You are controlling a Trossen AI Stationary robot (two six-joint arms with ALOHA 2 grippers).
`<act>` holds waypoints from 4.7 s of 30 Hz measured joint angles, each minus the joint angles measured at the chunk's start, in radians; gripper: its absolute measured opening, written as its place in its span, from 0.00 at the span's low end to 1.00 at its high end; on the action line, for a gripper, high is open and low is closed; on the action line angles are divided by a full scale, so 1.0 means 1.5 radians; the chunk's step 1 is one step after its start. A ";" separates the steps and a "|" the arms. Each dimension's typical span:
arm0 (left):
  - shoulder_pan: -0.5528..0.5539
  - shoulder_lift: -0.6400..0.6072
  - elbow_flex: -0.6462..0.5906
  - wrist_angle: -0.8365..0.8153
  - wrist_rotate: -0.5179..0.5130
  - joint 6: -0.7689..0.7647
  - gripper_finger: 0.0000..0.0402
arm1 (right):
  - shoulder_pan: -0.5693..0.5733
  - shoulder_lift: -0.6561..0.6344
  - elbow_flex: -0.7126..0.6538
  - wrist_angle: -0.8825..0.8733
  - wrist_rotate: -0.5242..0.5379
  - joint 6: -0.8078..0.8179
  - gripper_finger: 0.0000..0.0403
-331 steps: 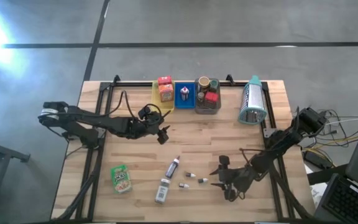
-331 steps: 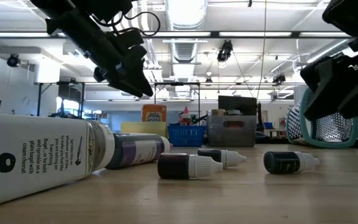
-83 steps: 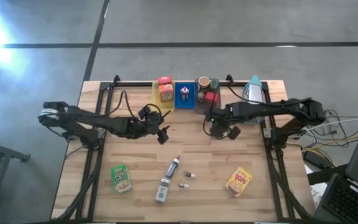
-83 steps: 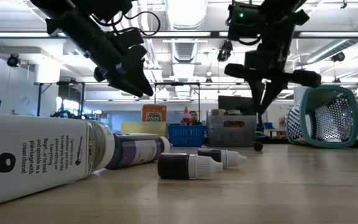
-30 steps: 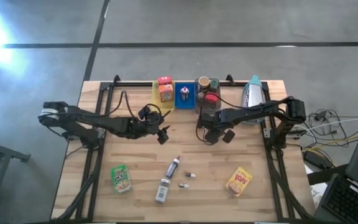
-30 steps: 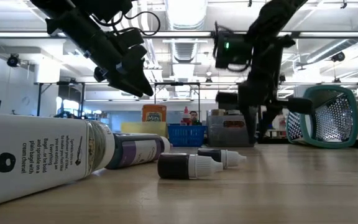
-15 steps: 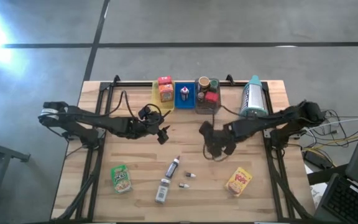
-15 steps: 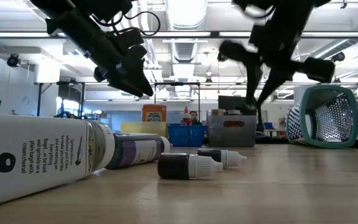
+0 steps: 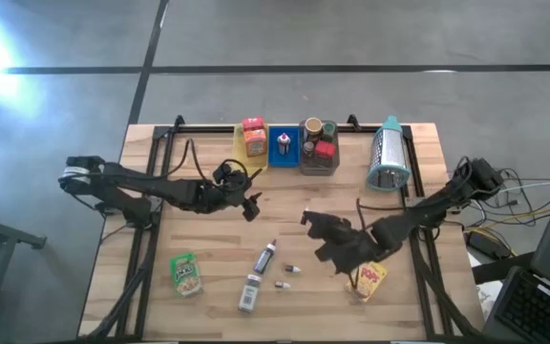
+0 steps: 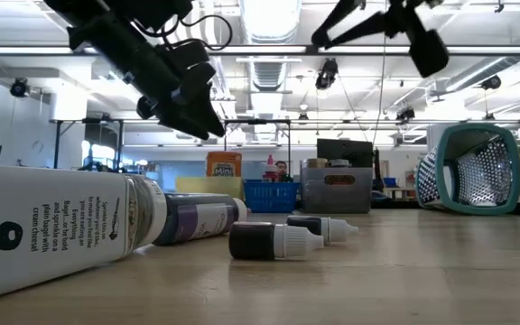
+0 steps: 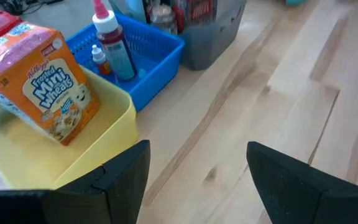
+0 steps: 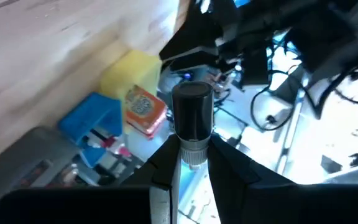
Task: Pick & Place Kitchen Items
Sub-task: Put the small blue food coloring bottle into the blue bin
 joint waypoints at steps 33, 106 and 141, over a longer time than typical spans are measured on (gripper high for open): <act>0.041 0.117 0.041 0.425 0.603 -0.415 0.68 | 0.045 0.010 0.040 0.006 0.089 -0.113 0.13; -0.125 0.301 0.281 0.001 0.077 -0.202 0.61 | 0.038 -0.091 -0.018 -0.352 0.096 1.320 0.02; -0.067 0.417 0.552 -0.355 0.173 -0.200 0.61 | 0.040 -0.277 -0.190 -0.301 -0.021 1.355 0.02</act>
